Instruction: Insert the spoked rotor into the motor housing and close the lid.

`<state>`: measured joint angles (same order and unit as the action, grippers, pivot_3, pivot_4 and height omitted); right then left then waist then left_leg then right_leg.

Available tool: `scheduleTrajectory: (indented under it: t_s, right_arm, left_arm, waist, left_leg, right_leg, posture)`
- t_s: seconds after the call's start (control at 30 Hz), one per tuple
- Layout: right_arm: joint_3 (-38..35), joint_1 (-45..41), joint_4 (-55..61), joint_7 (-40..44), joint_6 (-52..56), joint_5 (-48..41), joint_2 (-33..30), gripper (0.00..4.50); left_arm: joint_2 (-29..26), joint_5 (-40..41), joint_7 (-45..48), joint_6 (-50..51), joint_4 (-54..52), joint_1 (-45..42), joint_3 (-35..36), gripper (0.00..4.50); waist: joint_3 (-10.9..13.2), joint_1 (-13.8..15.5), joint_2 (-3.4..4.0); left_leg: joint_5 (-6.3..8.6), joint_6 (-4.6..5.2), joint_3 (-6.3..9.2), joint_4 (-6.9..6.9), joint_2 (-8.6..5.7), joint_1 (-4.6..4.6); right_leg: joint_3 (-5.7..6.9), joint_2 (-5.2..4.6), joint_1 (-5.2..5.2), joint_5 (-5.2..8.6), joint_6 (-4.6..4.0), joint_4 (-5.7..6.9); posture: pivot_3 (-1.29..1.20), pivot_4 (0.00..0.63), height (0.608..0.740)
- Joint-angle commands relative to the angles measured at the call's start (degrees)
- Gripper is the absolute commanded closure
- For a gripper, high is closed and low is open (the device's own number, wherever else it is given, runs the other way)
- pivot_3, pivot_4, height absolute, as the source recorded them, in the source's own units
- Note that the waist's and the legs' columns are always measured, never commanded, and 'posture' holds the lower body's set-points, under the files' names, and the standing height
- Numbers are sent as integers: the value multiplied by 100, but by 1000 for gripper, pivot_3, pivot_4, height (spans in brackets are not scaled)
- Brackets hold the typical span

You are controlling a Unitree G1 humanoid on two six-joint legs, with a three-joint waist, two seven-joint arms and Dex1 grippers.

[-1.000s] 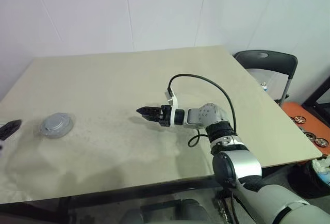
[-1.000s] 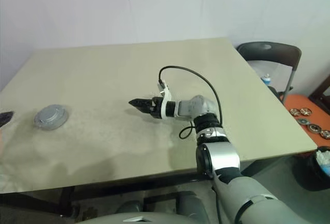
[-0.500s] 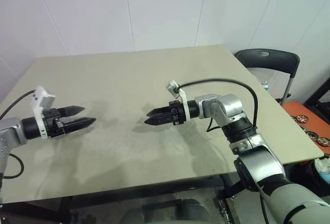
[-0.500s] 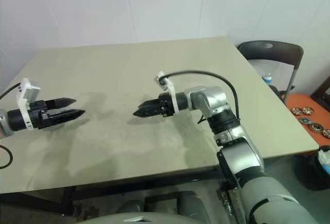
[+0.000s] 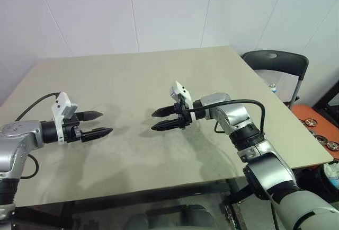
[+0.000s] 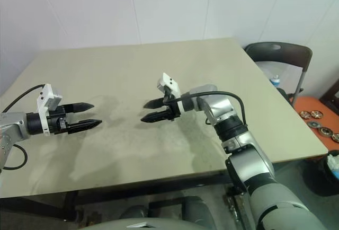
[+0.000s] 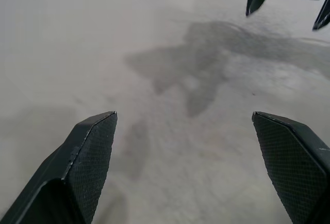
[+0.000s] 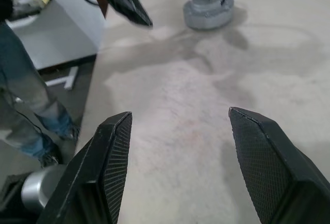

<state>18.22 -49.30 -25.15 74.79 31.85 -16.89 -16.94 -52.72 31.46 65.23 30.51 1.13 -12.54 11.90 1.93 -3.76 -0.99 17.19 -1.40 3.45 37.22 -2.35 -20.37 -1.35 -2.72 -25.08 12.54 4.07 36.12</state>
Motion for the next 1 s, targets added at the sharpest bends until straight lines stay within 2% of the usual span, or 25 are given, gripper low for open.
scheduleTrajectory:
  t_s: [0.03, 0.73, 1.0]
  right_arm:
    - [-81, -219, -34, 99, -28, -11, 40, 1362]
    - [-210, -319, -372, 150, -333, 138, 184, 1362]
    - [-321, -274, -737, -371, -645, 346, 368, 1362]
  left_arm:
    - [22, -120, 7, -164, 44, -214, -28, 26]
    - [1, -55, -24, -128, -81, -72, 163, 26]
    - [226, -123, -537, -171, 80, 104, 406, 26]
  waist:
    - [0, 1, 0]
    - [-1, -8, -1]
    - [-1, -10, -1]
  left_leg:
    - [0, 0, 0, 0, 0, 0]
    - [0, 0, 1, 2, 0, 0]
    - [0, 0, 1, 2, 0, 0]
  right_leg:
    - [0, 0, 0, 0, 0, 0]
    - [0, 0, 1, 0, 0, 1]
    - [-1, -1, 1, 0, 0, 1]
  posture:
    - [0, 0, 740]
    - [0, 0, 740]
    - [0, 0, 740]
